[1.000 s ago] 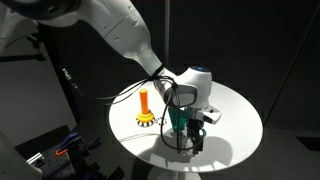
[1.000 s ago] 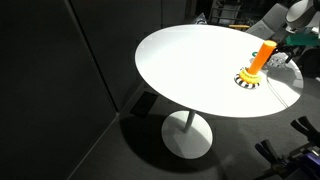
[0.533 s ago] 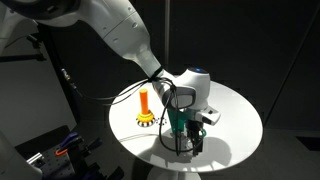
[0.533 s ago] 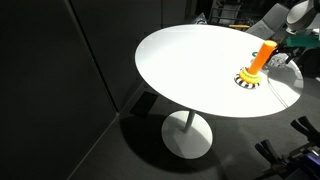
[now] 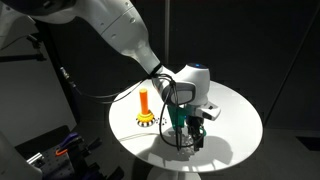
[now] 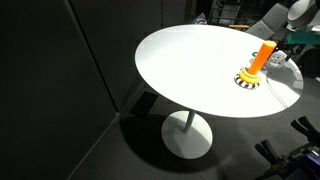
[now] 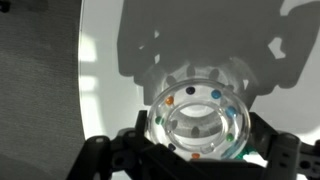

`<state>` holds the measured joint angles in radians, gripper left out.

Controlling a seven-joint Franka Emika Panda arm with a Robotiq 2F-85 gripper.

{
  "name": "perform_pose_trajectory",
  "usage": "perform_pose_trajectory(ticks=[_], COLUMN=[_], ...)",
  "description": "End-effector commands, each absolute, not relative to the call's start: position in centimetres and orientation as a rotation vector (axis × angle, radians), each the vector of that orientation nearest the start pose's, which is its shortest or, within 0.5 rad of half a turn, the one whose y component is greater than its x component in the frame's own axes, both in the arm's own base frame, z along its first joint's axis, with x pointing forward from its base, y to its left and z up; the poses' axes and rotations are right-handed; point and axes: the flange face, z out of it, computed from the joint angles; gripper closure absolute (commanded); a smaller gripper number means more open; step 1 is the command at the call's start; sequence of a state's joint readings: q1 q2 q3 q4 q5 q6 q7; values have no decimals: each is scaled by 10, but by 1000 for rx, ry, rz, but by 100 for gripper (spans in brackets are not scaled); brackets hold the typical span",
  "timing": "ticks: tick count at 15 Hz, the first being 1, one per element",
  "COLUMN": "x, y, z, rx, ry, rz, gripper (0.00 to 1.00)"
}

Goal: Pick up the clear ring and put it on the rings stacking stand

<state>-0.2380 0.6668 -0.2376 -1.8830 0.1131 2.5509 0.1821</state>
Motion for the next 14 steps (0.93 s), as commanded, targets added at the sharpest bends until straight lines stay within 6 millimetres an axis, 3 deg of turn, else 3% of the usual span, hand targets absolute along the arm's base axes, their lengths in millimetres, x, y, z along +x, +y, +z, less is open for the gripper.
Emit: perform_pose_trajectory(ticks=[1,7,14], x=[568,580,579], y=[-273,-238,-179], z=[197,248,306], rx=[-3036,-3061,-3099], ry=[1097,1021,832], rz=[-22,-35,-62], gripper=[30,30,30])
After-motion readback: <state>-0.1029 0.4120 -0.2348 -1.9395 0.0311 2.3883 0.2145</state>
